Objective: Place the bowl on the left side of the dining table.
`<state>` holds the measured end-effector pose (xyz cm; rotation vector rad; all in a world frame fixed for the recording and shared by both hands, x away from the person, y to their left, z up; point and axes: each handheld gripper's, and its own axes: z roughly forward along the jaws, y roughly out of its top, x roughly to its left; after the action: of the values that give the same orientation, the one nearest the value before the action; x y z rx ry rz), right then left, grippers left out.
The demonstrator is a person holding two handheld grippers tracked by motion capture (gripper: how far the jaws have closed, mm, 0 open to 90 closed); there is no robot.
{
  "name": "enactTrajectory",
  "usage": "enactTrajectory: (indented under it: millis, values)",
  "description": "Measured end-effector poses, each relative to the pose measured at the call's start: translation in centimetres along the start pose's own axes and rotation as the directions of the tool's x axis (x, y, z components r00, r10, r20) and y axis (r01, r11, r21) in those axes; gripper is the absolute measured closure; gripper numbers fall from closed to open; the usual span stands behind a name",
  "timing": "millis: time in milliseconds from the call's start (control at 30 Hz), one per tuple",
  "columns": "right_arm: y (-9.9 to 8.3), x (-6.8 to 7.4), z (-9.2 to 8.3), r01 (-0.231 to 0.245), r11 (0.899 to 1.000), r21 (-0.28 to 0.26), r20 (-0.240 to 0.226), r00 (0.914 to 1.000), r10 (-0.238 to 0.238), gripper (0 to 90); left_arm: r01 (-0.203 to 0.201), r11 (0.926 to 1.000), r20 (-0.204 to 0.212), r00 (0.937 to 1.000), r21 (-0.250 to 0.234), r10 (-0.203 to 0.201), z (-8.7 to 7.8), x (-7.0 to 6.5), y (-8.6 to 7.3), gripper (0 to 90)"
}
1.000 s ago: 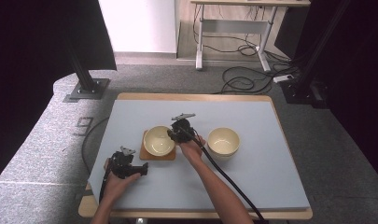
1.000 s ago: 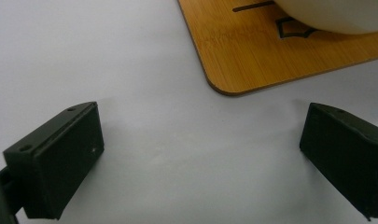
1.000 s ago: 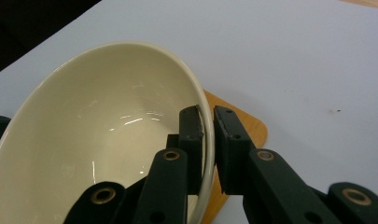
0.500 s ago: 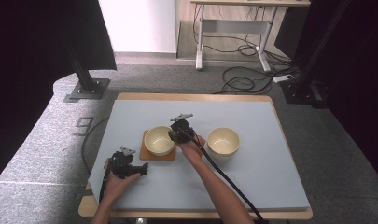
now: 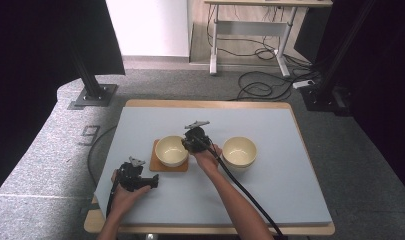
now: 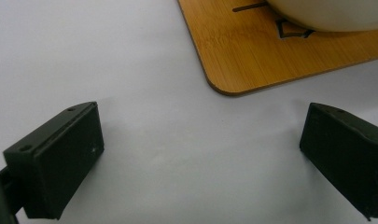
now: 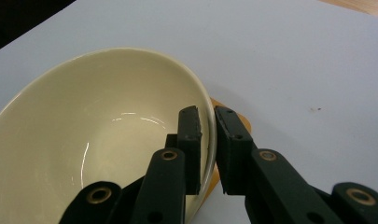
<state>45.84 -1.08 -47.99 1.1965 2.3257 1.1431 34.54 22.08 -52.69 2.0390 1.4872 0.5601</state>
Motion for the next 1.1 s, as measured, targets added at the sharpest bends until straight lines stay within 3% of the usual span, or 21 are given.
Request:
enactTrajectory:
  millis: [67, 167, 367, 767, 1100]
  values:
    - [0.0, 0.0, 0.0, 0.003, 1.0, -0.001, -0.008, 1.0, -0.003, 74.9, 0.0, 1.0, 0.0, 1.0, 0.001, 0.0, 0.0, 0.0, 0.0, 0.0]
    - [0.0, 0.2, -0.1, 0.023, 1.0, -0.011, -0.012, 0.9997, -0.023, 54.6, 0.0, 1.0, 0.001, 1.0, 0.001, 0.0, 0.0, 0.0, 0.0, 0.0]
    - [-0.1, 0.2, -1.6, 0.054, 0.997, -0.051, 0.005, 0.9985, -0.054, 41.3, -0.002, 1.0, -0.001, 1.0, 0.0, 0.002, 0.0, 0.0, 0.0, 0.0]
    - [-1.5, -1.5, -6.1, 0.088, 0.987, -0.133, -0.01, 0.9959, -0.09, 35.8, -0.003, 1.0, -0.002, 1.0, 0.001, 0.003, 0.0, 0.0, 0.0, 0.0]
    - [-3.0, -2.4, -9.4, 0.083, 0.981, -0.176, -0.004, 0.9964, -0.085, 35.4, -0.003, 1.0, -0.002, 1.0, 0.0, 0.003, 0.0, 0.0, 0.0, 0.0]
